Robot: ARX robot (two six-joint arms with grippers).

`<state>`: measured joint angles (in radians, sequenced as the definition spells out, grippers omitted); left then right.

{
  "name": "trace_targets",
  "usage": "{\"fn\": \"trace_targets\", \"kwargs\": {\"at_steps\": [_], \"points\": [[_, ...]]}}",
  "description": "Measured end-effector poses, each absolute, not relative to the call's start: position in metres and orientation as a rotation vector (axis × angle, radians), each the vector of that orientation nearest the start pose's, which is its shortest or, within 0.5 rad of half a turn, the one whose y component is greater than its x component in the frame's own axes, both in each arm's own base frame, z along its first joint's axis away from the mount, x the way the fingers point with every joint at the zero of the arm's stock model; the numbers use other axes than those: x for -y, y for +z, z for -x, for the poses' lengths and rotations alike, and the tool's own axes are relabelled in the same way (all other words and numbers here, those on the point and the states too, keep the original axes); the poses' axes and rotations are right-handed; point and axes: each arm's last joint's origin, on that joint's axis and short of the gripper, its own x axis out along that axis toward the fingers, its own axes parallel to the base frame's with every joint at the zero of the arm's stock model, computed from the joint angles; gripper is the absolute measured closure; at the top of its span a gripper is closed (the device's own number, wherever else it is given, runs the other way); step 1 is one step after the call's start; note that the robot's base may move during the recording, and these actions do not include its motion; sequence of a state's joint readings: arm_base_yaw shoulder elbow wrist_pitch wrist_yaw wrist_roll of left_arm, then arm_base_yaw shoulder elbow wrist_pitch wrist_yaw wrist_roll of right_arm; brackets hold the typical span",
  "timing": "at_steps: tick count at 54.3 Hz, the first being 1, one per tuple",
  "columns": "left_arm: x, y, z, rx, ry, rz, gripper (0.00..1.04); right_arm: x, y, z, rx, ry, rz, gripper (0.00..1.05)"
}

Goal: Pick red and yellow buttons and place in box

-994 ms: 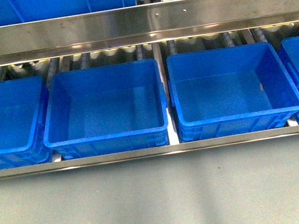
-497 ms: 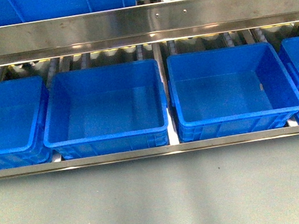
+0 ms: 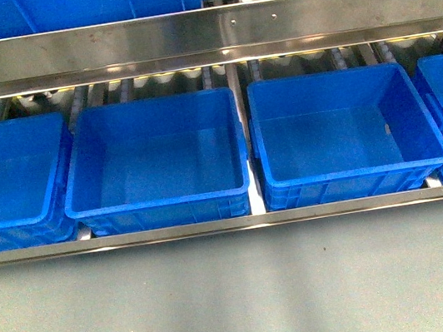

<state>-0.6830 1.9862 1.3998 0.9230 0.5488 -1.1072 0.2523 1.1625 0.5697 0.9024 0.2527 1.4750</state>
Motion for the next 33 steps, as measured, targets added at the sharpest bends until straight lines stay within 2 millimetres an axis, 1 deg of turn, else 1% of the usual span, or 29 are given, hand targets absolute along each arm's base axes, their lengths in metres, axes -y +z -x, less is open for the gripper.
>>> {"fn": "trace_targets", "kwargs": {"at_steps": [3, 5, 16, 28, 30, 31, 33], "points": [[0.297, 0.291, -0.340, -0.353, -1.287, 0.975, 0.72, -0.053, 0.286, -0.237, 0.244, 0.215, -1.537, 0.70], [0.298, 0.290, -0.340, -0.362, -1.284, 0.985, 0.72, -0.052, 0.285, -0.237, 0.243, 0.211, -1.532, 0.74], [0.301, 0.286, -0.340, -0.385, -1.270, 1.017, 0.72, -0.049, 0.281, -0.236, 0.238, 0.186, -1.509, 0.77], [0.300, 0.287, -0.341, -0.327, -1.233, 1.002, 0.35, -0.045, 0.282, -0.234, 0.260, 0.175, -1.512, 0.78], [0.299, 0.289, -0.341, -0.317, -1.232, 0.999, 0.28, -0.043, 0.282, -0.234, 0.267, 0.167, -1.512, 0.78], [0.297, 0.291, -0.341, -0.305, -1.232, 0.994, 0.22, -0.043, 0.281, -0.234, 0.270, 0.165, -1.512, 0.78], [0.295, 0.296, -0.340, -0.288, -1.229, 0.992, 0.17, -0.043, 0.280, -0.234, 0.272, 0.163, -1.509, 0.78]]}}
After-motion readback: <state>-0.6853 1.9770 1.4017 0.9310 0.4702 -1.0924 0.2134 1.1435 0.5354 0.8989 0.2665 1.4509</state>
